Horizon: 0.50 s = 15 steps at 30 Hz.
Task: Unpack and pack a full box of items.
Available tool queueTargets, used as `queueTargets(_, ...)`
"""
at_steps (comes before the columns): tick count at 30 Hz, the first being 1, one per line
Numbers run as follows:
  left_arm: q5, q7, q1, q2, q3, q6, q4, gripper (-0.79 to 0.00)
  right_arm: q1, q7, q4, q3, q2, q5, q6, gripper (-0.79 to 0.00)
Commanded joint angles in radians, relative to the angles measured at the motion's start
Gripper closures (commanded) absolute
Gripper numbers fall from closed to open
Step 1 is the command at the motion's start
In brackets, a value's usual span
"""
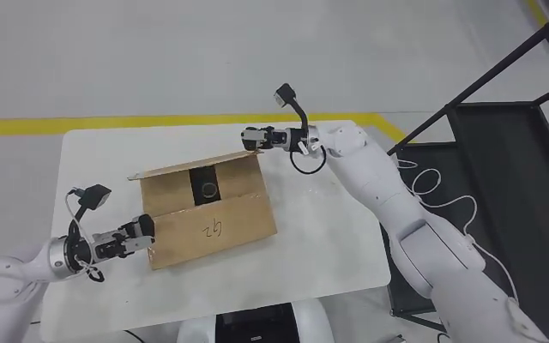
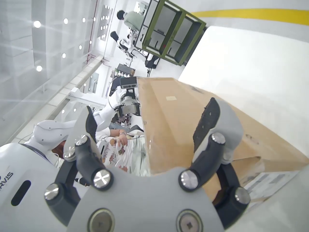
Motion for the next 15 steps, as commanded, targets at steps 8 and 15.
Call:
queueTargets(8, 0.014, 0.014, -0.005, 0.006, 0.020, -0.014, -0.004, -0.785, -0.095, 0.074, -0.197, 0.010, 0.083, -0.051, 0.074, -0.785)
queueTargets(15, 0.006, 0.035, -0.022, 0.007, 0.036, -0.035, 0.007, -0.785, -0.161, 0.080, -0.222, 0.039, 0.108, -0.056, 0.130, -0.785)
